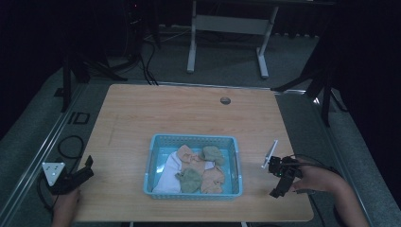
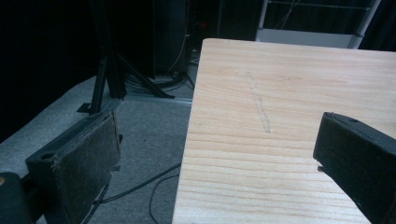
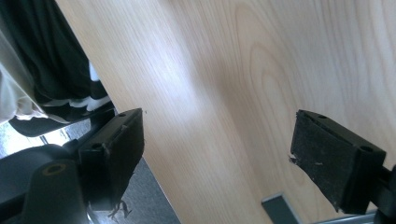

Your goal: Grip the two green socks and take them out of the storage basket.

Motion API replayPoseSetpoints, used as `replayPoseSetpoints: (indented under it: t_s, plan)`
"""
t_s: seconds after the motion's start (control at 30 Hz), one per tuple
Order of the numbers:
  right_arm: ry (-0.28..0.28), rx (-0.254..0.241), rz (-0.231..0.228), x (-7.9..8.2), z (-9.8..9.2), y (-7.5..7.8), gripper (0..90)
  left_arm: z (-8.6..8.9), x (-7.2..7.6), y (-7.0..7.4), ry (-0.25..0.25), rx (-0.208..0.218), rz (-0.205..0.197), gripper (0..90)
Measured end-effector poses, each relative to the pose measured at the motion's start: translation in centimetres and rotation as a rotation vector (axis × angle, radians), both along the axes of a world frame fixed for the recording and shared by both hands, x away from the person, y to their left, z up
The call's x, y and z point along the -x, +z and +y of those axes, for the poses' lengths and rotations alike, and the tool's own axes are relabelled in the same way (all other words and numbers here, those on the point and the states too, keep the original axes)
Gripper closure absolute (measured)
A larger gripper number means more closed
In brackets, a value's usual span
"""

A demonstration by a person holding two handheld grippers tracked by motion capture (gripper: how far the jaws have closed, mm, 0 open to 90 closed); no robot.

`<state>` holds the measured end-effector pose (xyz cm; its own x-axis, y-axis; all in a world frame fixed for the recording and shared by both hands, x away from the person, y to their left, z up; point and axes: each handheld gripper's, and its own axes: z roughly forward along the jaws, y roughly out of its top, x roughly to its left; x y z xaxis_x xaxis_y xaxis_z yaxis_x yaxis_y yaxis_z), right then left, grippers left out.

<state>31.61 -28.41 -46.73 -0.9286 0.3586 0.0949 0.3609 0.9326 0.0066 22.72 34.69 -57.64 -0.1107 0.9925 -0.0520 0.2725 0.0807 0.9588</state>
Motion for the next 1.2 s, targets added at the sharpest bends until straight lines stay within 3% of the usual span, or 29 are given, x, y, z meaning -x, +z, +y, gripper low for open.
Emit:
replayPoseSetpoints:
  t_s: [0.3,0.57,1.2]
  plan:
    - [0.088,0.013,-0.008,-0.7,4.0,1.7,17.3,0.0,0.0,0.0,-0.002,0.001,-0.001,0.7]
    - [0.132,0.001,-0.032,-1.1,7.6,3.5,20.1,0.0,0.0,0.0,-0.002,0.004,-0.004,0.7]
    - [0.305,0.012,-0.036,-1.7,16.5,3.0,20.1,0.0,0.0,0.0,-0.006,0.006,-0.005,0.7]
